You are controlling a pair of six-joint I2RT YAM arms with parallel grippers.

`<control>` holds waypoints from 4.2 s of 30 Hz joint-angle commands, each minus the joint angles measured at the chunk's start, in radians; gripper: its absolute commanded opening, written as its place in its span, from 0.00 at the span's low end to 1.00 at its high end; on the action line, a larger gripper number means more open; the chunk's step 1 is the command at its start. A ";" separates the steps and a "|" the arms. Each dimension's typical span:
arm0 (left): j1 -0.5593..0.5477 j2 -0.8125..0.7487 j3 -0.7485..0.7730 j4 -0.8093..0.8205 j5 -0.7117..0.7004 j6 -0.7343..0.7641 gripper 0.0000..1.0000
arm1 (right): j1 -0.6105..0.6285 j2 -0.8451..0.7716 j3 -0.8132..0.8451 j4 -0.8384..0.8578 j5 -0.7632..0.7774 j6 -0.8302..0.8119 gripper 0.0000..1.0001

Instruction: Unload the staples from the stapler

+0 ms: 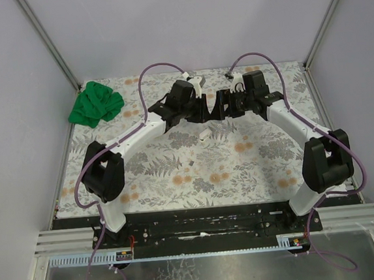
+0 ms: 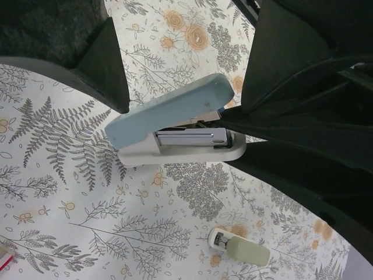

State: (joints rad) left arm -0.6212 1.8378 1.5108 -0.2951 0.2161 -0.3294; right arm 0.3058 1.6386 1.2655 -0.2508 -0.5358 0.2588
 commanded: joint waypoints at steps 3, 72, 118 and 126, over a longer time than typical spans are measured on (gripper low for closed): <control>-0.005 -0.026 0.033 0.031 -0.027 0.032 0.00 | 0.010 0.002 0.033 -0.008 0.066 -0.034 0.81; 0.196 -0.102 -0.115 0.256 0.409 -0.146 0.00 | -0.160 -0.079 -0.028 -0.130 -0.353 -0.273 0.50; 0.135 -0.029 -0.121 0.191 0.374 -0.157 0.00 | 0.175 -0.122 -0.003 0.007 0.009 -0.905 0.78; 0.133 -0.029 -0.121 0.189 0.382 -0.147 0.00 | 0.190 -0.069 0.029 -0.052 0.072 -0.946 0.63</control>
State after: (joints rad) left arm -0.4839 1.8072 1.3701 -0.1291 0.5770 -0.4969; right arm 0.4828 1.5543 1.2465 -0.2676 -0.5076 -0.6468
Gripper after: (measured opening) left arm 0.266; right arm 0.673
